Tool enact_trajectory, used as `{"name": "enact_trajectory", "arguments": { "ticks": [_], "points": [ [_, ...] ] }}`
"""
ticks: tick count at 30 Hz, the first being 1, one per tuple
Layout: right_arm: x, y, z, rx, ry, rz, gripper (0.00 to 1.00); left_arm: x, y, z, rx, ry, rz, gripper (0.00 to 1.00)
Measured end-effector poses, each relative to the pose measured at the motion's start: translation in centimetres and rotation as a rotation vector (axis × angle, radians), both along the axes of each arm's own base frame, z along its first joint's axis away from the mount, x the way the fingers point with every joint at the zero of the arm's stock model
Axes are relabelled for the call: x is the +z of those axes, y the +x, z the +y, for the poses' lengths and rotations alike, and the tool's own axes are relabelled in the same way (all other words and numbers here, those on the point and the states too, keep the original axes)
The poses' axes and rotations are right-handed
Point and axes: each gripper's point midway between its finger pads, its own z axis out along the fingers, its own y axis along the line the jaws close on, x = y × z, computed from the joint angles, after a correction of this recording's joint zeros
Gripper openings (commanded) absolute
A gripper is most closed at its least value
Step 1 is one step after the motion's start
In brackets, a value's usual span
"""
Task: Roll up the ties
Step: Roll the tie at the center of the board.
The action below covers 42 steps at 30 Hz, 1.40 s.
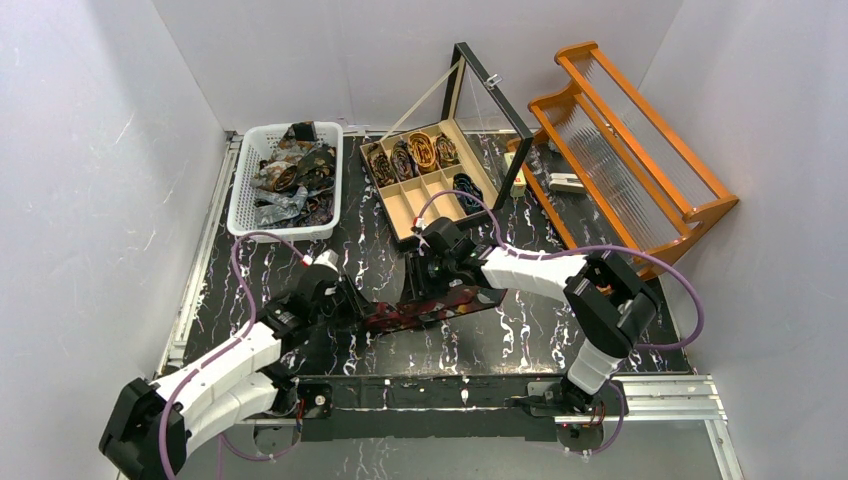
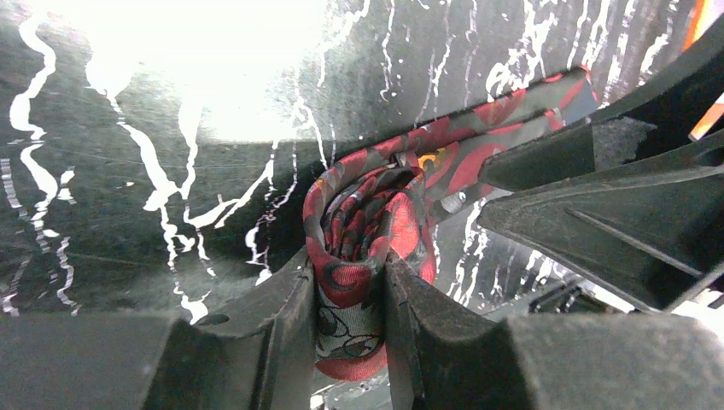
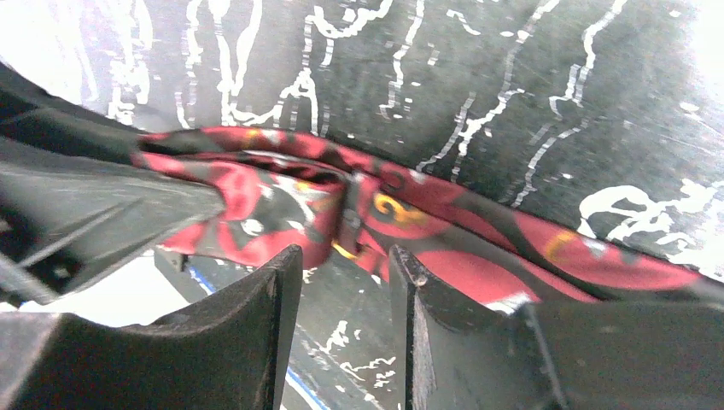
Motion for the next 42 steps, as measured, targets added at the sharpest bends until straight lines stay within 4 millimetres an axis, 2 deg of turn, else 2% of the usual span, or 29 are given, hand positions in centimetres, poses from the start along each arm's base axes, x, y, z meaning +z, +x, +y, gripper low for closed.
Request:
{"name": "enact_trajectory", "arguments": {
  "ticks": [6,21,28,36,42],
  "points": [
    [-1.5,-0.1,-1.4,-0.013,-0.083,0.007,0.48,0.6,0.3,1.3,0.025,0.138,0.036,0.26],
    [-2.3,0.4,-2.5,-0.061,-0.150,-0.010,0.49,1.7,-0.2,3.6,-0.007,0.596,0.087,0.25],
    [-2.7,1.1,-3.1,-0.108,-0.182,-0.025,0.50,2.3,-0.3,3.3,-0.051,0.736,0.054,0.28],
    [-2.8,1.6,-3.4,-0.142,-0.194,-0.028,0.51,3.1,-0.4,2.6,-0.095,0.781,0.022,0.30],
    [-3.0,2.1,-3.9,-0.187,-0.199,-0.016,0.51,3.2,-0.1,2.8,-0.098,0.859,0.040,0.29]
  ]
}}
